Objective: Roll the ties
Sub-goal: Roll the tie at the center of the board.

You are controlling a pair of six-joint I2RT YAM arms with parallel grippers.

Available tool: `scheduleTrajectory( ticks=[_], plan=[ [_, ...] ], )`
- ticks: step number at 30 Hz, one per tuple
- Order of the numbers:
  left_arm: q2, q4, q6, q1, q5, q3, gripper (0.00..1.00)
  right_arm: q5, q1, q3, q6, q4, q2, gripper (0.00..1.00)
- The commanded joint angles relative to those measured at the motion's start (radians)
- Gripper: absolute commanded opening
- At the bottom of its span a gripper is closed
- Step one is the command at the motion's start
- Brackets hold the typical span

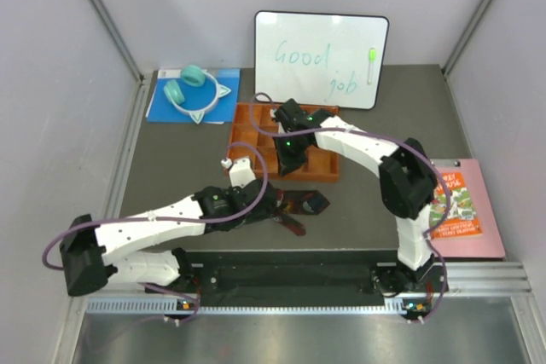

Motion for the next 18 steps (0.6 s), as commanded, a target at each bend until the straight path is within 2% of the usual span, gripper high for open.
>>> scheduleTrajectory(
  ticks=[1,3,7,10,15,18],
  plan=[
    [-0.091,-0.109,0.092,0.07,-0.064,0.021,0.51,-0.071,0.021,-0.182,0.083,0.132,-0.198,0.12],
    [-0.106,-0.124,0.129,0.133,-0.047,0.021,0.51,-0.097,0.037,-0.265,0.119,0.167,-0.265,0.12],
    [-0.14,-0.074,0.188,0.191,-0.01,0.001,0.51,-0.142,0.051,-0.323,0.16,0.23,-0.319,0.12],
    [-0.15,-0.035,0.211,0.242,0.026,-0.024,0.52,-0.198,0.054,-0.342,0.191,0.293,-0.313,0.11],
    [-0.14,0.026,0.243,0.295,0.089,-0.057,0.51,-0.192,0.08,-0.325,0.223,0.319,-0.255,0.08],
    [-0.146,0.067,0.26,0.306,0.106,-0.08,0.61,-0.188,0.089,-0.334,0.231,0.345,-0.233,0.07]
  ],
)
